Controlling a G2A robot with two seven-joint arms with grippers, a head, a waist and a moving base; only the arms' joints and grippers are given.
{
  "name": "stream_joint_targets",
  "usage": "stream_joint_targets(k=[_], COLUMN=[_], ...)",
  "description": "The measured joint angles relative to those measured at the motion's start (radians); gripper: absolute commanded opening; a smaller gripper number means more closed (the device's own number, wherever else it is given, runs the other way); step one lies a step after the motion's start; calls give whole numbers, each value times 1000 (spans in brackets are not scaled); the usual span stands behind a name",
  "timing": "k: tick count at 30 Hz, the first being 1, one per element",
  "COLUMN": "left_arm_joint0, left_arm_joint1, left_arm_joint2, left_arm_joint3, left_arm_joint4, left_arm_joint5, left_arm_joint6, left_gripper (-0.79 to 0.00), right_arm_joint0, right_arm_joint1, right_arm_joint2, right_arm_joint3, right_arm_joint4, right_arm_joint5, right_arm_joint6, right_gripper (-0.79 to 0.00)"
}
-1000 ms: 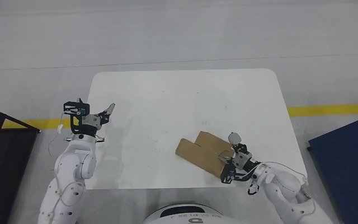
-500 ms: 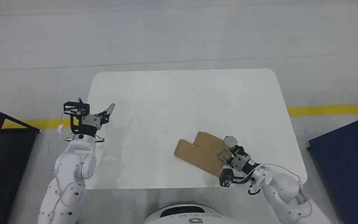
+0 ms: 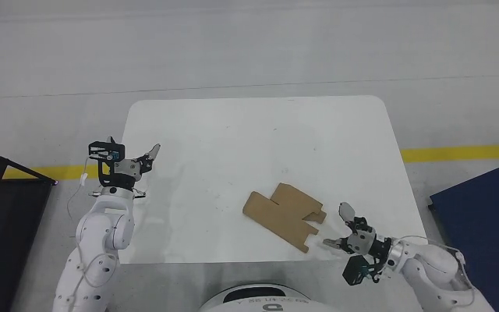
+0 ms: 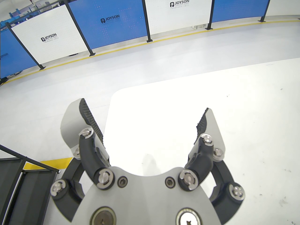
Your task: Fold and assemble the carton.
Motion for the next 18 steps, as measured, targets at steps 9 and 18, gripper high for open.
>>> stream_joint_targets(k=[9,18], left_arm_joint0=[0,0], left_arm_joint1=[0,0], left_arm_joint2=[0,0], left_arm_joint3=[0,0], left_arm_joint4=[0,0], left_arm_joint5=[0,0], left_arm_joint6=[0,0], left_gripper=[0,0], right_arm_joint0=[43,78], right_arm_joint1=[-4,-5], right_arm_joint2=[-79,-135], right_arm_joint3=[-3,-2], right_arm_joint4=[-65,-96], right_arm_joint5=[1,-1], right_arm_joint6=[119,189], right_gripper=[-55,-102])
